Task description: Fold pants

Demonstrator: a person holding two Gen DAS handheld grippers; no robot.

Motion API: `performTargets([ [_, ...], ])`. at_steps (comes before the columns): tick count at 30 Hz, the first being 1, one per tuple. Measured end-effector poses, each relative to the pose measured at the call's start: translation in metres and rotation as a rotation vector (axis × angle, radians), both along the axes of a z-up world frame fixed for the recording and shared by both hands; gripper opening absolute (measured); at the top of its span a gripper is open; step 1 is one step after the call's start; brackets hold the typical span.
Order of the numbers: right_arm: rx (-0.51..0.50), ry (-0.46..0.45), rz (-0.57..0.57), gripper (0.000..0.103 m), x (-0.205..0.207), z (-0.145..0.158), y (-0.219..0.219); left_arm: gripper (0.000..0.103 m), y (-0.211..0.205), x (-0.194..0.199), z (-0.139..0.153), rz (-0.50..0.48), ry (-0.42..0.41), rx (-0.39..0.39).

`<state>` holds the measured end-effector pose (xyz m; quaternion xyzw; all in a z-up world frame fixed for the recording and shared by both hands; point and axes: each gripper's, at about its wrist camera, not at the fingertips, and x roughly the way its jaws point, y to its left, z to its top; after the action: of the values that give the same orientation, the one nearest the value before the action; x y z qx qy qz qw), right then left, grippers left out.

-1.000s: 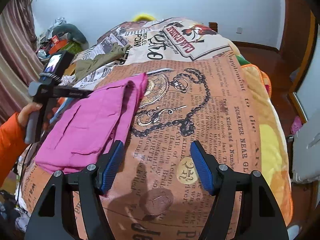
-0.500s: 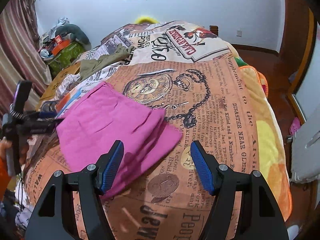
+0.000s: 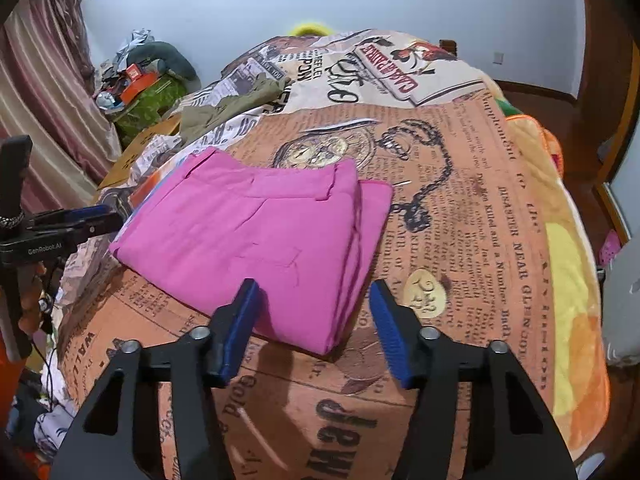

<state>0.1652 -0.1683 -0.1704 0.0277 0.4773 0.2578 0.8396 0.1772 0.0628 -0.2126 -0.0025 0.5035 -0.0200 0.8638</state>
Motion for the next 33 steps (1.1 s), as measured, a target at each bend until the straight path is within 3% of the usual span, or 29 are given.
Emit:
performTargets([
  [4,-0.029,0.005,0.032,0.04,-0.001,-0.007,0.008,0.036,-0.01,0.004,-0.024,-0.024,0.05,0.016],
  [8,-0.067,-0.007,0.062,0.037,-0.005,-0.011,0.01,0.036,-0.001,0.001,-0.032,-0.004,0.041,0.008],
  [13,-0.068,-0.002,0.058,0.037,-0.006,-0.013,0.007,0.036,0.001,-0.006,-0.032,-0.015,0.027,0.071],
  [15,-0.066,-0.002,0.049,0.037,-0.007,-0.013,0.007,0.036,0.004,-0.006,-0.032,-0.01,0.031,0.062],
  [19,-0.057,0.009,0.043,0.037,-0.004,-0.009,0.005,0.036,0.006,-0.002,-0.027,0.004,0.046,0.06],
  [23,-0.058,-0.005,0.019,0.037,0.003,0.0,0.003,0.036,0.006,0.006,-0.012,0.0,0.01,0.066],
  [27,-0.029,-0.011,-0.018,0.045,0.02,0.006,-0.004,0.036,0.003,0.023,0.002,-0.012,-0.031,0.048],
  [33,-0.037,-0.019,-0.034,0.045,0.048,0.006,0.0,0.037,-0.013,0.061,0.007,-0.068,-0.042,0.025],
])
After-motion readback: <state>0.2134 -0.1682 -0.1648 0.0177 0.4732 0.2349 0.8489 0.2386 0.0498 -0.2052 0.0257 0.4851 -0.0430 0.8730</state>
